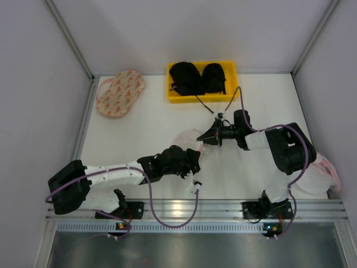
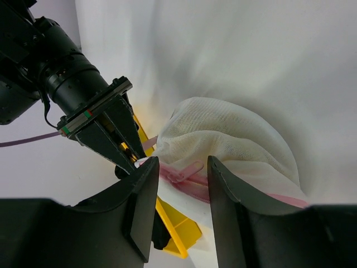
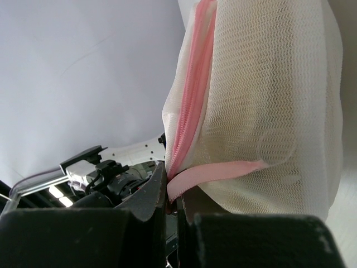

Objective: Place the bra in the laundry bag and zip it closed

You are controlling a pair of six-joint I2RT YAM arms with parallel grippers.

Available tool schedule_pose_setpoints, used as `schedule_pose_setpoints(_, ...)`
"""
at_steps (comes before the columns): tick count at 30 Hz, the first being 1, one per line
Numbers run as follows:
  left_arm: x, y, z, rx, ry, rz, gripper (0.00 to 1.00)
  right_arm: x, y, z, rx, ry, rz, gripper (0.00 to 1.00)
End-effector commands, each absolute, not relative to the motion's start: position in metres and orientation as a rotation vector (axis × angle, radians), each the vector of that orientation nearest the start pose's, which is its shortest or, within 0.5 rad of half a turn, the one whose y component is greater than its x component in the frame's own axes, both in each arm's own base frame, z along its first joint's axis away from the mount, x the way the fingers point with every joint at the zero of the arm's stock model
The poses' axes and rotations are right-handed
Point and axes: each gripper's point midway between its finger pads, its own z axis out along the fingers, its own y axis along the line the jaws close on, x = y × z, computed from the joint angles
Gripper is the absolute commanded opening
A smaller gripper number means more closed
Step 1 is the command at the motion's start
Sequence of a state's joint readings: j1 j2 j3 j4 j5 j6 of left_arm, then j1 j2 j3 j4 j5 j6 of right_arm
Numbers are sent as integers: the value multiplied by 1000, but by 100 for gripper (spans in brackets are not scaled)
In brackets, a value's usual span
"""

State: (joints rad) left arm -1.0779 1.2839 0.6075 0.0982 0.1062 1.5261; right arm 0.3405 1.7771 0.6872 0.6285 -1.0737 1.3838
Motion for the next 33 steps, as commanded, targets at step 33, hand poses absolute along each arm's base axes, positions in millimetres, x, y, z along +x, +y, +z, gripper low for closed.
schedule_pose_setpoints(33,221,-325,140,2061,559,257,18,267,288,140,235,2413,1965,0)
